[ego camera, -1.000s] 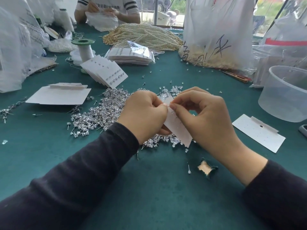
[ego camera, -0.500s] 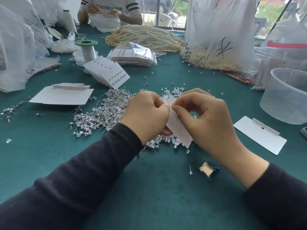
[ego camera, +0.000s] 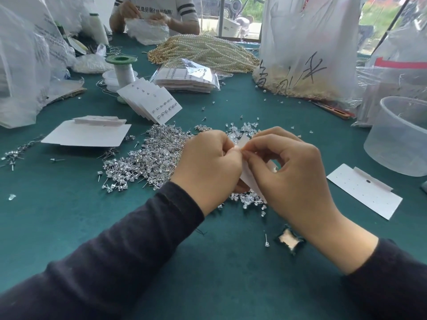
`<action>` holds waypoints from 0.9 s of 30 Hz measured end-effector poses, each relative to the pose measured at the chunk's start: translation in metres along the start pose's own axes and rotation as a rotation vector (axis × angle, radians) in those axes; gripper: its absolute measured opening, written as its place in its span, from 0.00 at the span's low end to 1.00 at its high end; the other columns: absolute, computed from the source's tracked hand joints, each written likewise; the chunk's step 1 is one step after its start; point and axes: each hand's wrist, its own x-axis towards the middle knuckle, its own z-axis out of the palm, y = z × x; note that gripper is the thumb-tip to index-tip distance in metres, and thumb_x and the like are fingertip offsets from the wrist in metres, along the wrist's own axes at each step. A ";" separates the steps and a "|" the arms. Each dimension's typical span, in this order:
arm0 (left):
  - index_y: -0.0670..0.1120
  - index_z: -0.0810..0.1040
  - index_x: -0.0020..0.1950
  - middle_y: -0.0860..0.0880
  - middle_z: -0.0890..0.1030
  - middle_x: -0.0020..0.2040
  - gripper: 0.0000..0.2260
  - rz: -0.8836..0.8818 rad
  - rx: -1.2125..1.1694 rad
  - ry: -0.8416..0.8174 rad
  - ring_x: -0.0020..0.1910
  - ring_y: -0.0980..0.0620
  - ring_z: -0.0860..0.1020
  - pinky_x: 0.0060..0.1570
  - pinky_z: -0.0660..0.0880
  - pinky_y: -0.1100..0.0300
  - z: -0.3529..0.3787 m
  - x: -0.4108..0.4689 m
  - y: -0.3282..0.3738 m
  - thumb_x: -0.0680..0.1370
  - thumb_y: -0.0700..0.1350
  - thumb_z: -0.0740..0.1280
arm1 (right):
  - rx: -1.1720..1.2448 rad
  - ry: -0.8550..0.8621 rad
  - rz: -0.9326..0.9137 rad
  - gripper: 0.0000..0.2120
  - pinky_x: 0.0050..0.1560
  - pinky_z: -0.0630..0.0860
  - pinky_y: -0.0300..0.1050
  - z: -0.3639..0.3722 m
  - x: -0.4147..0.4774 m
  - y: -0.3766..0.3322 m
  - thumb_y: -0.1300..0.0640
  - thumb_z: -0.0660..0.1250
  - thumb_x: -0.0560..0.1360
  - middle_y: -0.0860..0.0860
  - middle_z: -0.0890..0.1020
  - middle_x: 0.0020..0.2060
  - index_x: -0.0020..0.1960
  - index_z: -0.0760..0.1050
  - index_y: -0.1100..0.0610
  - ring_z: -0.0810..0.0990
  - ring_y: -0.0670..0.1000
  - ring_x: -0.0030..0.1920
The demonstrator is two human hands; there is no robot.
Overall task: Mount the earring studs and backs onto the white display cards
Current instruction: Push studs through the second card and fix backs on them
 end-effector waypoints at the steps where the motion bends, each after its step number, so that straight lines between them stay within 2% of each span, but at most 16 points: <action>1: 0.33 0.72 0.39 0.39 0.78 0.31 0.08 -0.011 -0.025 0.000 0.26 0.46 0.81 0.26 0.80 0.51 0.000 0.000 0.000 0.76 0.36 0.61 | 0.004 -0.002 -0.002 0.06 0.39 0.74 0.38 0.000 0.000 -0.001 0.68 0.68 0.68 0.49 0.80 0.36 0.37 0.80 0.59 0.77 0.47 0.37; 6: 0.34 0.73 0.39 0.42 0.77 0.28 0.08 -0.048 -0.117 -0.004 0.25 0.47 0.80 0.28 0.80 0.51 -0.001 0.001 0.001 0.76 0.36 0.61 | -0.006 -0.001 -0.005 0.04 0.40 0.75 0.41 -0.004 0.002 -0.002 0.66 0.69 0.68 0.50 0.80 0.36 0.38 0.80 0.59 0.77 0.47 0.36; 12: 0.40 0.73 0.35 0.39 0.80 0.33 0.09 0.041 0.026 0.067 0.29 0.45 0.82 0.30 0.80 0.49 -0.001 0.000 0.002 0.75 0.39 0.63 | -0.045 0.015 -0.025 0.02 0.40 0.75 0.42 -0.005 0.002 -0.003 0.67 0.69 0.68 0.52 0.80 0.35 0.38 0.79 0.62 0.78 0.47 0.36; 17: 0.38 0.73 0.36 0.38 0.80 0.34 0.08 0.160 0.147 0.104 0.35 0.40 0.81 0.40 0.79 0.45 0.001 -0.002 0.003 0.74 0.40 0.63 | -0.075 0.034 -0.081 0.03 0.38 0.74 0.41 -0.005 0.001 -0.007 0.67 0.68 0.68 0.52 0.79 0.35 0.36 0.78 0.62 0.76 0.48 0.34; 22: 0.39 0.71 0.34 0.38 0.80 0.32 0.11 0.198 0.138 0.127 0.33 0.40 0.80 0.36 0.78 0.45 0.001 -0.005 0.004 0.69 0.47 0.59 | -0.053 0.052 -0.100 0.03 0.37 0.74 0.42 -0.004 0.000 -0.007 0.67 0.70 0.68 0.52 0.80 0.36 0.37 0.79 0.63 0.76 0.48 0.34; 27: 0.40 0.72 0.34 0.40 0.80 0.30 0.12 0.257 0.112 0.103 0.31 0.41 0.80 0.34 0.78 0.46 -0.003 -0.005 0.010 0.70 0.48 0.60 | -0.050 0.114 -0.144 0.03 0.39 0.75 0.38 -0.004 0.003 -0.004 0.68 0.69 0.69 0.52 0.80 0.37 0.39 0.79 0.63 0.77 0.47 0.36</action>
